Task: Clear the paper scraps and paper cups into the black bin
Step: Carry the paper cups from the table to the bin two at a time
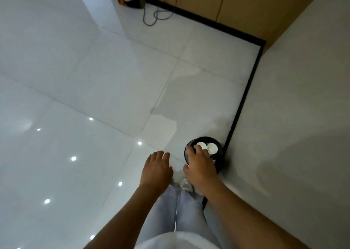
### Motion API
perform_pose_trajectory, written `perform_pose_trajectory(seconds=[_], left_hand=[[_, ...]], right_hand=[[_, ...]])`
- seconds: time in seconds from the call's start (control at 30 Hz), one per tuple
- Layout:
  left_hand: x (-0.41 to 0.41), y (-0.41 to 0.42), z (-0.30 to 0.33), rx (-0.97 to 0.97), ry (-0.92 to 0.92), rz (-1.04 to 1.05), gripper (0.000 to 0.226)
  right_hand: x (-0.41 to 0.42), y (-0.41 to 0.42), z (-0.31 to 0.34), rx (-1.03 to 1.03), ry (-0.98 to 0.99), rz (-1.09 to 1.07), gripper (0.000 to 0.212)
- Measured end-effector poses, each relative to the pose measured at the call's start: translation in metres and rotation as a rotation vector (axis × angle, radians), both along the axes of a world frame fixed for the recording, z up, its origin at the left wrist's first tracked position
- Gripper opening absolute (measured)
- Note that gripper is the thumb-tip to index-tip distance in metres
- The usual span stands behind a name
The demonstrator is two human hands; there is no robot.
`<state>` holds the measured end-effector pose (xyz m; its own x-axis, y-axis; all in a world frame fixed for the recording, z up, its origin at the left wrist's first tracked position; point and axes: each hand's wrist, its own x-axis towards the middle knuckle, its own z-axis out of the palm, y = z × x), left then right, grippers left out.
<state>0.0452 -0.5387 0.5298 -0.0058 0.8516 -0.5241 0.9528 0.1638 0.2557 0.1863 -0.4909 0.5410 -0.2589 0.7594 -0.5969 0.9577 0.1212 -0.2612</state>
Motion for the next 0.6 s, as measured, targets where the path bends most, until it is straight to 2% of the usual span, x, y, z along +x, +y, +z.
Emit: perform_pose_trajectory(seconds=[0.27,0.47,0.6], left_hand=[[-0.102,-0.118,0.072,0.079,0.061,0.434,0.047],[-0.213,-0.238,0.093,0.085,0.075,0.764,0.047],[-0.294,-0.327,0.103,0.071,0.076,0.906,0.047]], right_hand=[[-0.135,-0.063,0.076,0.029,0.012,0.452,0.06],[-0.273,-0.144,0.098,0.03,-0.002,0.74,0.061],[-0.366,-0.213,0.105,0.063,-0.003,0.9,0.057]])
